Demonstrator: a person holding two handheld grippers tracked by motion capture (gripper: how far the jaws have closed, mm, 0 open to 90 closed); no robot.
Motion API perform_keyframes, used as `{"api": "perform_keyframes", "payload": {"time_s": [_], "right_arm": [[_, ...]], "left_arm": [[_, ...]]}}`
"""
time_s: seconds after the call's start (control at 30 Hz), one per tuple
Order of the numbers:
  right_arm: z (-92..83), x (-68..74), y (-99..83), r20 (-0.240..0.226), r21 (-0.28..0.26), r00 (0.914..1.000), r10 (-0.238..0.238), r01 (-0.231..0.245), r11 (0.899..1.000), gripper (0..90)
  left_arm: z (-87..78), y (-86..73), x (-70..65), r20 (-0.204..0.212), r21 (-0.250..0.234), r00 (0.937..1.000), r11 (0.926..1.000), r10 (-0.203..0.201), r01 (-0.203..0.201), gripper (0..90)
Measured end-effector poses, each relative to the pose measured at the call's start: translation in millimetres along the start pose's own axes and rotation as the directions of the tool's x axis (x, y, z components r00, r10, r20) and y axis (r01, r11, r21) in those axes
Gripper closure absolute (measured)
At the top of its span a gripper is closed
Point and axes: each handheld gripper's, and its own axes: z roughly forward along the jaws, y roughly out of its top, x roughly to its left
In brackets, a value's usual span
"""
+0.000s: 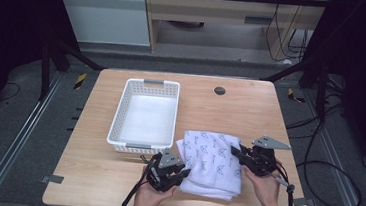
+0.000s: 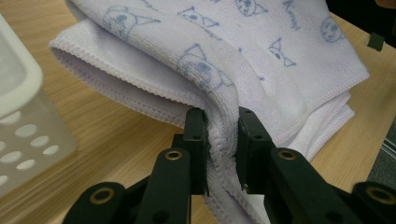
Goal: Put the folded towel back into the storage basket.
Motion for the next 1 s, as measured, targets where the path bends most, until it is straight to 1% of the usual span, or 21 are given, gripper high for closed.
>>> {"api": "perform_keyframes", "payload": {"time_s": [0.23, 0.3, 0.33, 0.4, 0.47, 0.53, 0.7, 1.0], "right_arm": [[-5.5, 3.1, 4.8, -0.002, -0.020, 0.9999, -0.014, 0.014, 1.000, 74.0], [-6.9, 3.8, 5.9, -0.002, -0.024, 0.9999, -0.010, 0.010, 1.000, 74.1], [-8.7, 3.3, 7.3, -0.004, -0.033, 0.9998, -0.017, 0.017, 0.999, 74.1], [-11.2, 3.8, 8.9, -0.006, -0.043, 0.9999, -0.013, 0.012, 0.999, 74.1], [-12.2, 4.1, 9.6, -0.007, -0.046, 0.9999, -0.012, 0.012, 0.999, 74.1], [-15.0, 4.6, 11.9, -0.011, -0.061, 0.9998, -0.015, 0.014, 0.998, 74.1], [-17.3, 6.6, 14.8, -0.011, -0.070, 0.9997, -0.020, 0.019, 0.997, 74.1], [-21.9, 12.5, 23.5, -0.008, -0.103, 0.9995, -0.030, 0.029, 0.994, 74.3]], "left_arm": [[-6.3, 4.7, -2.3, -0.001, -0.015, 0.9999, 0.9998, 0.012, -0.012, 75.5], [-8.3, 6.1, -2.7, 0.000, -0.021, 0.9999, 0.9997, 0.014, -0.014, 75.5], [-9.1, 6.8, -3.0, 0.000, -0.024, 0.9999, 0.9996, 0.014, -0.014, 75.5], [-12.4, 9.0, -3.4, 0.001, -0.034, 0.9998, 0.9993, 0.018, -0.018, 75.5], [-14.9, 10.8, -3.6, 0.002, -0.042, 0.9998, 0.9989, 0.019, -0.019, 75.5], [-19.2, 13.7, -4.0, 0.003, -0.052, 0.9998, 0.9984, 0.020, -0.019, 75.5], [-24.2, 16.8, -4.5, 0.003, -0.063, 0.9998, 0.9978, 0.022, -0.021, 75.6], [-34.3, 22.7, -3.7, -0.003, -0.088, 0.9997, 0.9958, 0.025, -0.025, 75.7]]}}
